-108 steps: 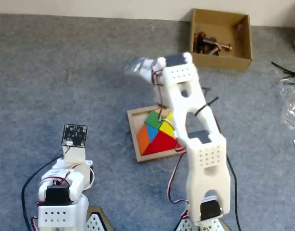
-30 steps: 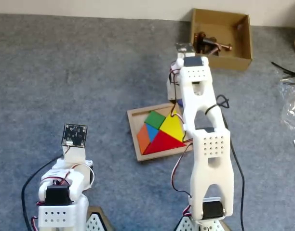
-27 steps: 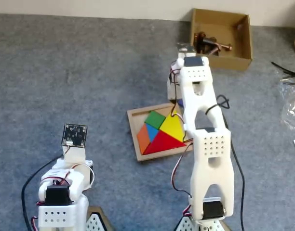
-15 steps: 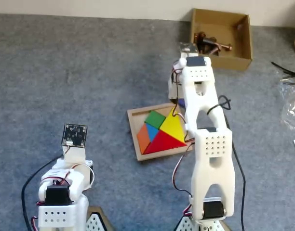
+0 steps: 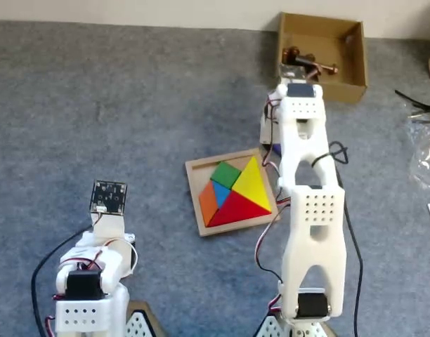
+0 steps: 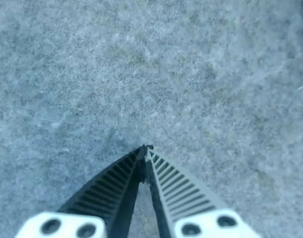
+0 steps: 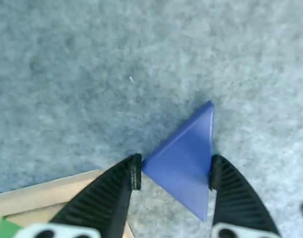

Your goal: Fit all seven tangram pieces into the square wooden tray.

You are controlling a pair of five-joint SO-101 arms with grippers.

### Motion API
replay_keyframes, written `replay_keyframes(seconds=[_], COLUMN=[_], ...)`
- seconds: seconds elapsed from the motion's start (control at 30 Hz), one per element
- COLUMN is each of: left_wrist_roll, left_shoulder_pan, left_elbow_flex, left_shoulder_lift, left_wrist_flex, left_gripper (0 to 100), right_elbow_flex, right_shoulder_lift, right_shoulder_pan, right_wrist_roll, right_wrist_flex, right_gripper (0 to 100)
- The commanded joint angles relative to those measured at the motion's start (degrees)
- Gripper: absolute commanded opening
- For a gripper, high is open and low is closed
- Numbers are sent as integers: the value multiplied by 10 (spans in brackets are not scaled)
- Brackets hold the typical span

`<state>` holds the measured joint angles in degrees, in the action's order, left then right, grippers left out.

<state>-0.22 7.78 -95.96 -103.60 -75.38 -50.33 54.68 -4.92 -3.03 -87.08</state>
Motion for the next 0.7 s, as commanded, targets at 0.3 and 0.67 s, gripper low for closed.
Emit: replay_keyframes(seconds=[0.3, 0.67], left_wrist_roll=[3, 3], left_shoulder_pan=[7, 7], left_elbow_flex=[-13, -13], left_shoulder_lift=[-7, -7], left_wrist_flex=[-3, -3], left_gripper=[7, 7], right_elbow_flex=[-27, -28], right_shoulder_lift=[-10, -15], right_shoulder_pan=[-2, -7], right_wrist_roll=[-7, -89], right_wrist_flex=[-3, 14], right_gripper=[217, 217])
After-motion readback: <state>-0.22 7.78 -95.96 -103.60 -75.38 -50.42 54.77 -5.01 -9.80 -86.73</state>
